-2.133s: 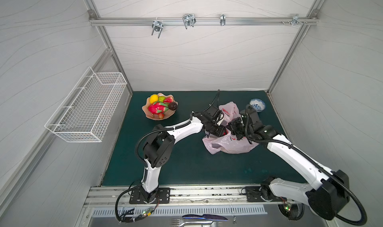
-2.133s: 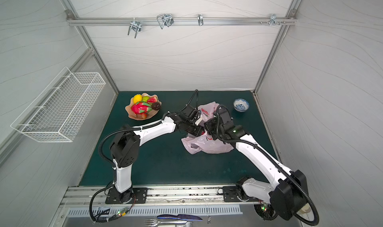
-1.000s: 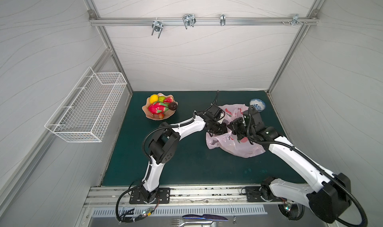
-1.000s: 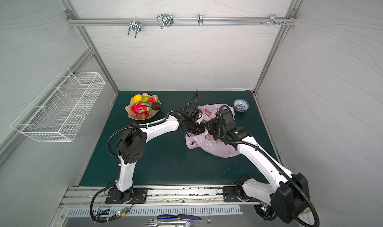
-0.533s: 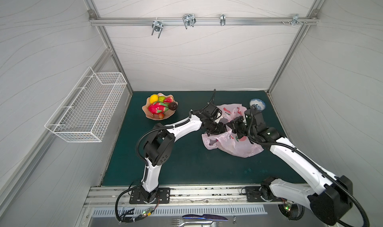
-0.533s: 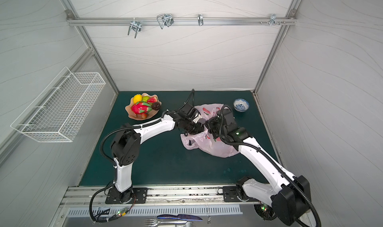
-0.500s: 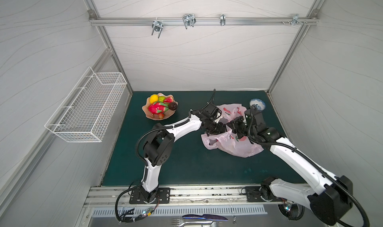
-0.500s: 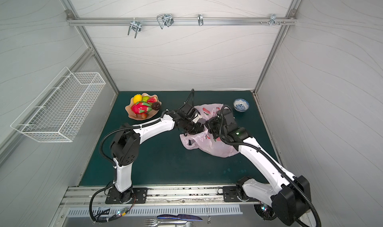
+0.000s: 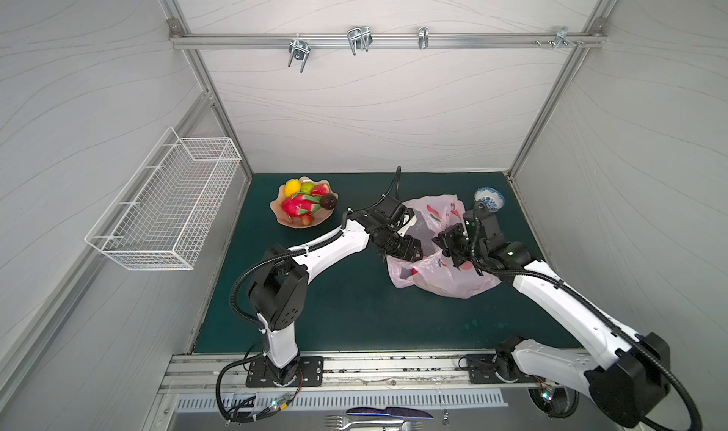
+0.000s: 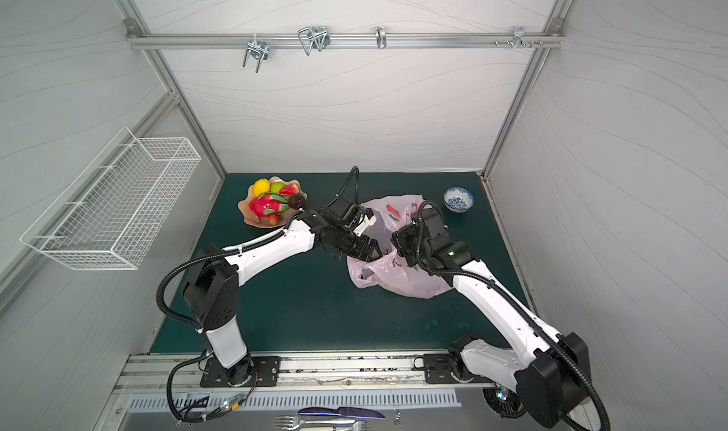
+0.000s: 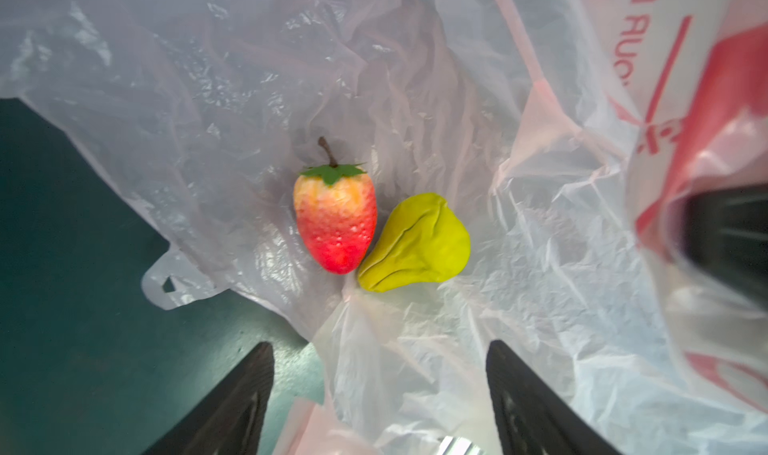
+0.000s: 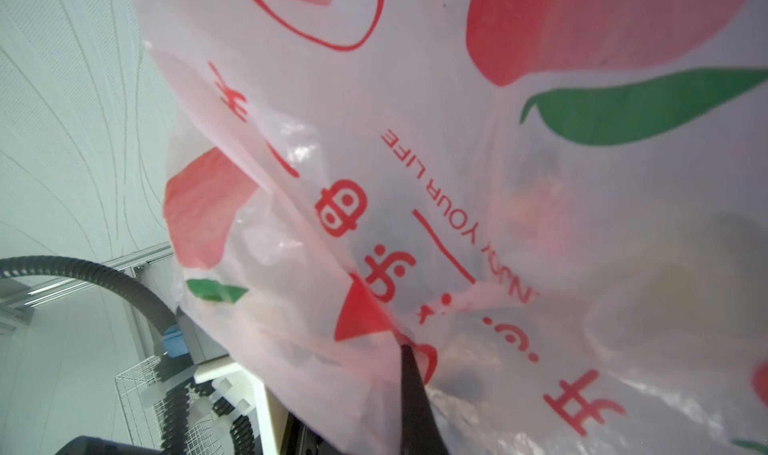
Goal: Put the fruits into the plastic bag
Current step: 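Withdraw the left gripper from the bag back over the fruit plate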
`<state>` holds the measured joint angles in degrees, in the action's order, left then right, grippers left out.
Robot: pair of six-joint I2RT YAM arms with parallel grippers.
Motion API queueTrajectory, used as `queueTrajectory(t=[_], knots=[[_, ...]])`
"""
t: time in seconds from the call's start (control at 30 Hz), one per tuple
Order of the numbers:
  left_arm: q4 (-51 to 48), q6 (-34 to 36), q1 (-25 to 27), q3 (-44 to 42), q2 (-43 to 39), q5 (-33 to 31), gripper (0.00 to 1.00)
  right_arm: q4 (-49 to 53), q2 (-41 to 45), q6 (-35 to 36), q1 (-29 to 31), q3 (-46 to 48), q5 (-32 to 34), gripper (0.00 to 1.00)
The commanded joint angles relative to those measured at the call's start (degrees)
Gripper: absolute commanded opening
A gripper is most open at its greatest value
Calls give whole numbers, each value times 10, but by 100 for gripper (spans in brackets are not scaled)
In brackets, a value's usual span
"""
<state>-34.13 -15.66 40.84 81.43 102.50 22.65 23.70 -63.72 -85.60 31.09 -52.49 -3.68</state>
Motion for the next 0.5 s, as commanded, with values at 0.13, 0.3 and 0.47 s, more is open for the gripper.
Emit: queueTrajectory(t=[0.13, 0.3, 0.47], knots=[[-14, 36, -23, -28, -52, -27, 82, 11, -6, -8, -1, -9, 4, 0], [-13, 40, -46, -52, -90, -33, 82, 11, -8, -6, -1, -11, 2, 0], [-12, 30, -71, -69, -130, -41, 82, 11, -11, -4, -1, -14, -1, 0]])
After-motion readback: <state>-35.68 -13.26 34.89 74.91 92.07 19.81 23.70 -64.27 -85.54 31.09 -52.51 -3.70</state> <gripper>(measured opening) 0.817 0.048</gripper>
